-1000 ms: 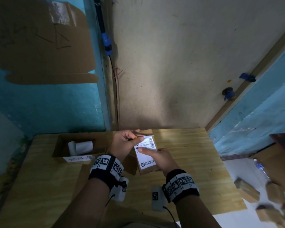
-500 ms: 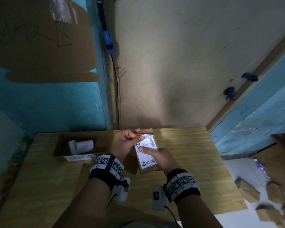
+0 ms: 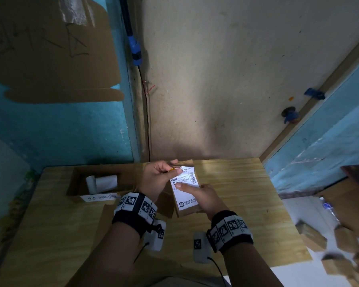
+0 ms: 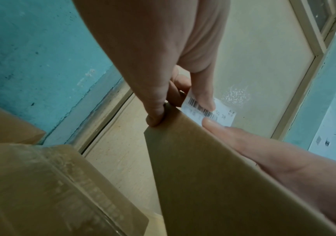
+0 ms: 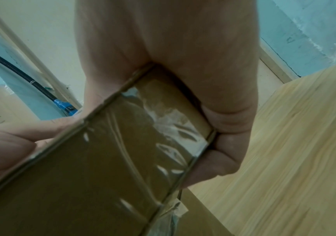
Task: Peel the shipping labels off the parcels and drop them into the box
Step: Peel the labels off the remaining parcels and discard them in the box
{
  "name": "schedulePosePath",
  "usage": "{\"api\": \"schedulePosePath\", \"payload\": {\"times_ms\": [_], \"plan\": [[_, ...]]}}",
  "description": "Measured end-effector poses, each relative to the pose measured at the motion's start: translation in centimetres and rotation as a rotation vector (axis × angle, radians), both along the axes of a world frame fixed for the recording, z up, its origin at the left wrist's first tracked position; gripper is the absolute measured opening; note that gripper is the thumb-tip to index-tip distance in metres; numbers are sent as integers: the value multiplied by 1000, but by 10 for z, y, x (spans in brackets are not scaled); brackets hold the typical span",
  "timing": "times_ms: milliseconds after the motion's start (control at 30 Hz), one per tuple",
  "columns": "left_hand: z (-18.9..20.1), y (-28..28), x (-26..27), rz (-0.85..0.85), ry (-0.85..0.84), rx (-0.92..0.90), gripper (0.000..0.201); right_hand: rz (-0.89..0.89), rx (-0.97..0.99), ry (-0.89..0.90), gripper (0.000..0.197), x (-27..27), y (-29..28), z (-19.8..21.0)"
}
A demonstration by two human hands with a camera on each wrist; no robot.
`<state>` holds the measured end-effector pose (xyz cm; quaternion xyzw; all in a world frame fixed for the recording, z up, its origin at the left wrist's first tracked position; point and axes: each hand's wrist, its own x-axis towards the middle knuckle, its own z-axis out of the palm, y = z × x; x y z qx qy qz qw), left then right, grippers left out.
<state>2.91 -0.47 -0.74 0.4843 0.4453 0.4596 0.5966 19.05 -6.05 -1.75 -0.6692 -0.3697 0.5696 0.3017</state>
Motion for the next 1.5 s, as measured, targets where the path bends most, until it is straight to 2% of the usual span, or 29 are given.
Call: {"api": "schedulePosePath", "payload": {"times_ms": [233, 367, 667, 967, 1300, 1500], "plan": [[5, 1, 1, -15, -59, -64, 23, -5, -1, -2, 49, 1, -1, 4], [7, 1, 0, -39, -36, -67, 24, 1, -11, 4, 57, 2, -1, 3], [9, 2, -1, -34, -71, -93, 23, 7, -3, 3, 49, 0, -1, 5], [7, 1, -3, -40, -34, -116, 27, 26, -17, -2, 52, 2, -2, 1], [5, 3, -5, -34, -32, -183, 21, 41, -29, -19, 48, 1, -3, 1], [4, 5, -6, -50, -23, -195, 31, 12, -44, -69, 45, 3, 1, 8]]}}
